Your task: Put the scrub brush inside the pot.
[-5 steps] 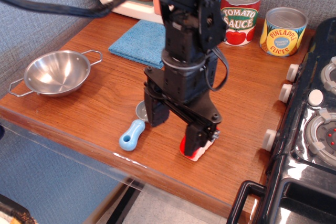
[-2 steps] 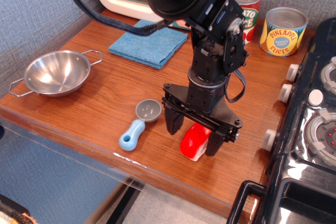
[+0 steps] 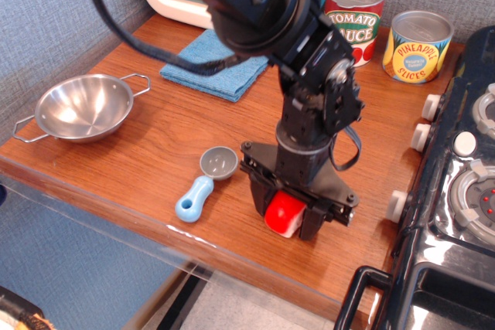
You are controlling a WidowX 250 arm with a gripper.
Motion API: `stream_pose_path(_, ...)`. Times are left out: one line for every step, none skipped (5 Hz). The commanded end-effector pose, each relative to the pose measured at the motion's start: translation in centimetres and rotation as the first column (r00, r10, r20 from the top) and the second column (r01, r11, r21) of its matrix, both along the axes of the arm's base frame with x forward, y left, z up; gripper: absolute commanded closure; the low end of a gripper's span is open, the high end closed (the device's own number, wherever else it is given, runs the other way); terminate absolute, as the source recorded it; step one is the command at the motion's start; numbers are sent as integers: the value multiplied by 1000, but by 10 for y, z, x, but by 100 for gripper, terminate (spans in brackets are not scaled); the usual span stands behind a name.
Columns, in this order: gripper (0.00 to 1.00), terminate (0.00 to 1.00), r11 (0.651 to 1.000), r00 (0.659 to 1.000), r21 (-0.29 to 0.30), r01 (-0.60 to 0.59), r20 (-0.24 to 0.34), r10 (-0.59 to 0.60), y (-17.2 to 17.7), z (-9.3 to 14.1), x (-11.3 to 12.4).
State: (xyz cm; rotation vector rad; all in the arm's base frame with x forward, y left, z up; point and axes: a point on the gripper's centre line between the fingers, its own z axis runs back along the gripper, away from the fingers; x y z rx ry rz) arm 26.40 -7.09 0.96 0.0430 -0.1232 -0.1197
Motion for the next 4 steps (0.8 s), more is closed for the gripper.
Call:
stream_pose_path(100,0,996,996,-88,-7,84,14,18,18,2)
stream_pose_path(100,0,994,994,-107,15,105,-4,40,51,6)
stream_pose_path(100,0,999,991,22,-42,129,38,85,87,20)
stream_pose_path(100,0,986,985,87,-144,113,134,133,84,25)
